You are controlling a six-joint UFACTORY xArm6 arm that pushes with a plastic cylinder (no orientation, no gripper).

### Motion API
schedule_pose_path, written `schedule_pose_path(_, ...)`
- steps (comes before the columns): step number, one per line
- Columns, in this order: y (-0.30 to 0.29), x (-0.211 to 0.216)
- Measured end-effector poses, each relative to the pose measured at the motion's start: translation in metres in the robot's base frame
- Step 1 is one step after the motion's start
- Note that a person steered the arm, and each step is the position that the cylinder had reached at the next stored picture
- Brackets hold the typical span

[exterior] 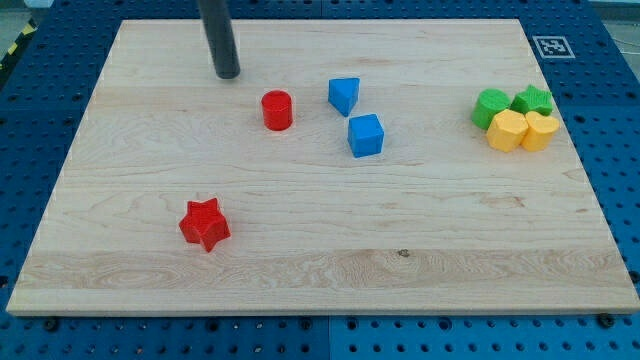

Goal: Push the red circle towards the red star

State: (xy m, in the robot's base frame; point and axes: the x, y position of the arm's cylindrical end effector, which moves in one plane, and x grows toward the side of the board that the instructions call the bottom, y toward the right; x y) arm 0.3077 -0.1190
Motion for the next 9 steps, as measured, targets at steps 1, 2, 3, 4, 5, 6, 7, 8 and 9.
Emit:
schedule_pose_path(1, 0.025, 0.02)
schedule_pose_path(2, 0.075, 0.025)
schedule_pose_path(3, 0.095, 0.026)
schedule_pose_path(4, 0.089, 0.047)
schedule_pose_path(5, 0.089, 0.061)
schedule_pose_path(6, 0.061, 0.061)
schedule_pose_path(7, 0.015, 0.061)
schedule_pose_path(8, 0.011, 0.068)
schedule_pose_path(9, 0.011, 0.078)
